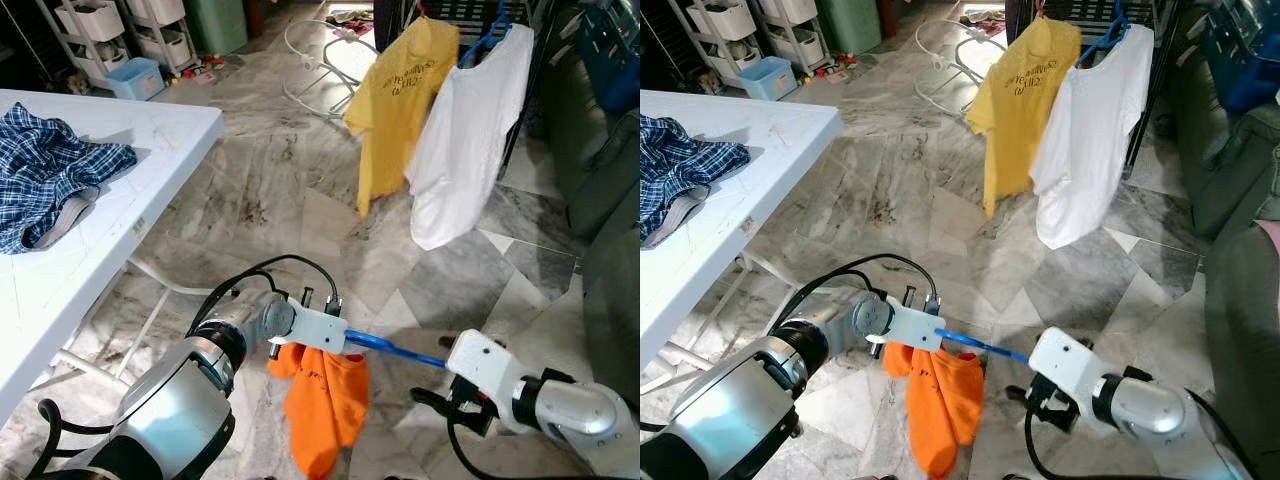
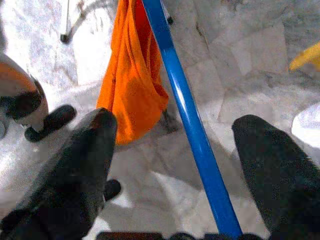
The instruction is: Hang hanger
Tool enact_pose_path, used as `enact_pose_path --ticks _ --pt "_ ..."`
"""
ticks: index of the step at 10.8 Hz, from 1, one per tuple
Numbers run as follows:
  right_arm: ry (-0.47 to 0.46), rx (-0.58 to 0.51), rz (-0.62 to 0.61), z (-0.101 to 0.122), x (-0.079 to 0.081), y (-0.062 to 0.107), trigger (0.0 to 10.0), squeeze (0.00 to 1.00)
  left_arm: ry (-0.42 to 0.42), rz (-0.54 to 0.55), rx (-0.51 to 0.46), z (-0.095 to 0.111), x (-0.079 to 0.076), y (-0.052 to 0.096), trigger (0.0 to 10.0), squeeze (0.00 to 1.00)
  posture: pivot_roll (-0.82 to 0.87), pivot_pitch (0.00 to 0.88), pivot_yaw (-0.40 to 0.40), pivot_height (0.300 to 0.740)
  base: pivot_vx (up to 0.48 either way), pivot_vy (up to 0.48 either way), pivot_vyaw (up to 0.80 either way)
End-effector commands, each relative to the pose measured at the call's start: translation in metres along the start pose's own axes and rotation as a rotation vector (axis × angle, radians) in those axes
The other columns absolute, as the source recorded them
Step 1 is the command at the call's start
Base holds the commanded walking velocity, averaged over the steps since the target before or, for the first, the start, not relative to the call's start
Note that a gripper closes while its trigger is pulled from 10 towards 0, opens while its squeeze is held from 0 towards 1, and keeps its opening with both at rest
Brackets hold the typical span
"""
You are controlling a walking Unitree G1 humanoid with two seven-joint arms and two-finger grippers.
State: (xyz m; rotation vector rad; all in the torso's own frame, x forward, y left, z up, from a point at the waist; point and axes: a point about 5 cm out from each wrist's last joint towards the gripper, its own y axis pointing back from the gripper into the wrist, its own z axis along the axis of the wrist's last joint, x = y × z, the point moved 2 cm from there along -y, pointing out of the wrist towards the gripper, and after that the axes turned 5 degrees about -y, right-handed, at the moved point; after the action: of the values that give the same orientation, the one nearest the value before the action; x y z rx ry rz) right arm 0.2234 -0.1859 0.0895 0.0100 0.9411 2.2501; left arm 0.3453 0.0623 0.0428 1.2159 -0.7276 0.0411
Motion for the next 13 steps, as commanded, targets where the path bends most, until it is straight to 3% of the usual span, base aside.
enact_pose_path --ticks 1,2,3,4,5,10,13 --pt "0.016 0.007 0.003 -0.001 0.000 -0.001 0.0 0.00 -0.033 0.006 -0.003 0.002 0.005 0.002 10.0 0.00 -0.09 0.104 0.084 0.740 0.000 0.000 0.00" --pt "0.030 0.021 -0.007 -0.004 -0.002 -0.001 0.0 0.00 -0.037 0.006 -0.006 0.003 0.006 0.002 10.0 0.00 -0.09 0.101 0.083 0.740 0.000 0.000 0.00" --pt "0.035 0.018 -0.015 -0.003 -0.003 -0.003 10.0 0.00 -0.038 0.007 -0.009 0.004 0.006 0.001 10.0 0.00 -0.09 0.098 0.080 0.740 0.000 0.000 0.00" --pt "0.045 0.012 -0.013 -0.003 -0.004 -0.005 4.4 0.00 -0.038 0.008 -0.011 0.005 0.006 0.001 10.0 0.00 -0.09 0.097 0.079 0.740 0.000 0.000 0.00" --pt "0.041 -0.002 -0.043 -0.002 -0.008 -0.007 0.0 0.00 -0.039 0.007 -0.011 0.005 0.005 0.001 10.0 0.00 -0.09 0.095 0.078 0.740 0.000 0.000 0.00" --pt "0.068 0.013 -0.071 -0.006 -0.015 -0.007 0.0 0.00 -0.070 0.001 -0.006 0.006 0.004 0.000 10.0 0.00 -0.09 0.089 0.079 0.740 0.000 0.000 0.00" --pt "0.057 0.030 -0.110 -0.015 -0.017 0.003 0.0 0.00 -0.085 -0.002 0.005 0.004 0.004 0.001 10.0 0.00 -0.09 0.092 0.079 0.740 0.000 0.000 0.00"
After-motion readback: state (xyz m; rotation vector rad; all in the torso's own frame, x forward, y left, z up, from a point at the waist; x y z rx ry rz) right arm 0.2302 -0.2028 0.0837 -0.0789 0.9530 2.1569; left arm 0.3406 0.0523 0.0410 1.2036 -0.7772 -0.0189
